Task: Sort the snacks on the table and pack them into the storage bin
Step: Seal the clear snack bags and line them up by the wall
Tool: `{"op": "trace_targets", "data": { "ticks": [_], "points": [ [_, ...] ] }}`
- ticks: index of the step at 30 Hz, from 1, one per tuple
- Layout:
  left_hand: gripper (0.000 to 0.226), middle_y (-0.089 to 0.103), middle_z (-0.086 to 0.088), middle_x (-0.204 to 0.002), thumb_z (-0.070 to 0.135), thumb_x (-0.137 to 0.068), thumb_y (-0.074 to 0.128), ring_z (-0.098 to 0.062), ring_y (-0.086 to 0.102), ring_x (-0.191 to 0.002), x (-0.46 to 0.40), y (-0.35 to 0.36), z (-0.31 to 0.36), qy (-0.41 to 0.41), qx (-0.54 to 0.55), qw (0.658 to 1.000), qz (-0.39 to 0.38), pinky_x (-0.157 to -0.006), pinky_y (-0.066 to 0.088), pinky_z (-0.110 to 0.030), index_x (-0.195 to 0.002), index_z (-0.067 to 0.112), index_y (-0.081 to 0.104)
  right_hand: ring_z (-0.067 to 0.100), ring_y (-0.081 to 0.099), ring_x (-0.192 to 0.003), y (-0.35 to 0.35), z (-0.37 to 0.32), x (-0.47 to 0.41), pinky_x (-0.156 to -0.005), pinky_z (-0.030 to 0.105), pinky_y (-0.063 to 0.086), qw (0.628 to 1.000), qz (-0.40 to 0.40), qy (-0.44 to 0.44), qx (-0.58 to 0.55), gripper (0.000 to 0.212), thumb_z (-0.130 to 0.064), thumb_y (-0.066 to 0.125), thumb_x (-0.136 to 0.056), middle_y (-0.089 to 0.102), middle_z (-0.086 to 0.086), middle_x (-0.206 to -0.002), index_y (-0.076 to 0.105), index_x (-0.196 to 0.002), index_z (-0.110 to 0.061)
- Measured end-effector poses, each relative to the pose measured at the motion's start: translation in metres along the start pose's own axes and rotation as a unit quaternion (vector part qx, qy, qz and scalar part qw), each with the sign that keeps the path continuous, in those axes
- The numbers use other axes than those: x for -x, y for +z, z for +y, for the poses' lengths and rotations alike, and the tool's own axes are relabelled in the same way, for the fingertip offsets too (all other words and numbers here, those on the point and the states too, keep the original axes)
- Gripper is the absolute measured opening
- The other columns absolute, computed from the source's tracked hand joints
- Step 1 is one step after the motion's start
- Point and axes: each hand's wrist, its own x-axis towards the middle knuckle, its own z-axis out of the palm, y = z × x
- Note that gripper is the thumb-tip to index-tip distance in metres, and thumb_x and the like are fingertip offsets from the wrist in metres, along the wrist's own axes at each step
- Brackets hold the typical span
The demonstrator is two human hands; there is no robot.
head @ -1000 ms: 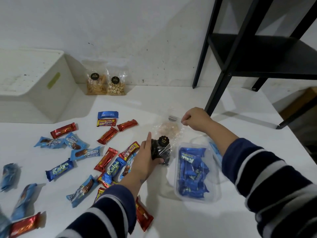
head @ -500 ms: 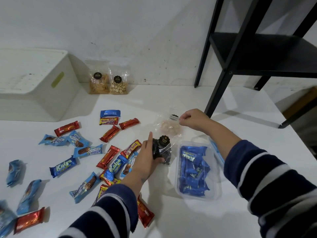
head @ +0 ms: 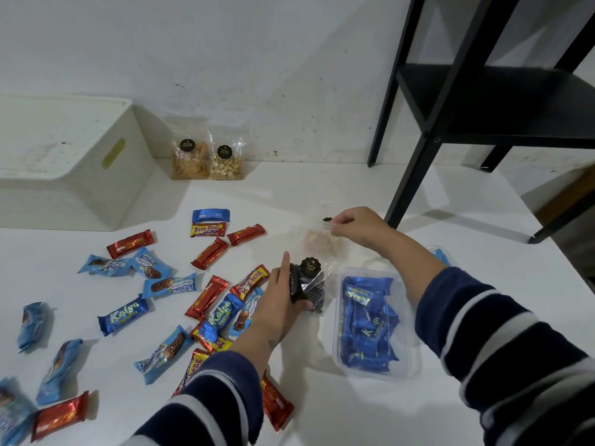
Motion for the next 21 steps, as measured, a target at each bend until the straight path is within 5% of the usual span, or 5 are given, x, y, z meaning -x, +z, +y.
{"op": "trace_targets", "data": {
  "ticks": [5,9,12,17,21],
  "points": [
    [0.105,0.033,-0.005,-0.144,0.023,-0.082,0.072,-0.023,0.041,-0.129,0.001,0.000,0.000,0.008,-0.010,1.000,0.001,-0.100,0.037,-0.031,-0.151,0.023,-0.007,0.012,0.058,-0.085,0.006,-0.002,-0.001,-0.072,0.024,0.045,1.000,0.005,-0.029,-0.002,0.015,-0.021,0.068,-0.085,0.065,-0.007,-0.086,0.073,-0.095,-0.012],
    [0.105,0.033,-0.003,-0.144,0.024,-0.082,0.072,-0.021,0.040,-0.129,0.002,0.000,0.000,0.013,-0.010,1.000,-0.001,-0.101,0.036,-0.029,-0.152,0.022,-0.008,0.016,0.063,-0.092,0.009,0.000,-0.007,-0.092,0.042,0.050,0.999,0.029,-0.005,0.046,0.015,-0.024,0.070,-0.081,0.067,-0.014,-0.082,0.066,-0.068,-0.029],
    [0.105,0.032,-0.002,-0.144,0.024,-0.083,0.072,-0.020,0.039,-0.129,0.002,0.001,-0.002,0.019,-0.008,1.000,-0.003,-0.101,0.034,-0.026,-0.152,0.021,-0.007,0.016,0.063,-0.095,0.010,0.001,-0.008,-0.093,0.043,0.049,0.999,0.027,0.004,0.045,0.018,-0.025,0.069,-0.081,0.068,-0.014,-0.085,0.064,-0.065,-0.030],
    [0.106,0.032,-0.001,-0.144,0.023,-0.082,0.072,-0.019,0.040,-0.130,0.002,0.000,-0.002,0.015,-0.005,1.000,-0.006,-0.101,0.035,-0.027,-0.152,0.022,-0.007,0.015,0.060,-0.089,0.016,-0.008,-0.005,-0.083,0.031,0.047,1.000,-0.015,-0.021,0.018,0.013,-0.030,0.068,-0.081,0.063,-0.007,-0.090,0.067,-0.091,-0.022],
    [0.104,0.029,0.001,-0.146,0.022,-0.083,0.071,-0.018,0.038,-0.131,0.003,0.000,-0.001,0.016,-0.005,1.000,-0.010,-0.106,0.035,-0.030,-0.152,0.023,-0.008,0.017,0.062,-0.092,0.020,-0.010,-0.009,-0.095,0.049,0.046,0.998,0.035,-0.021,0.040,0.014,-0.029,0.069,-0.078,0.064,-0.017,-0.078,0.063,-0.065,-0.029]
  ]
}}
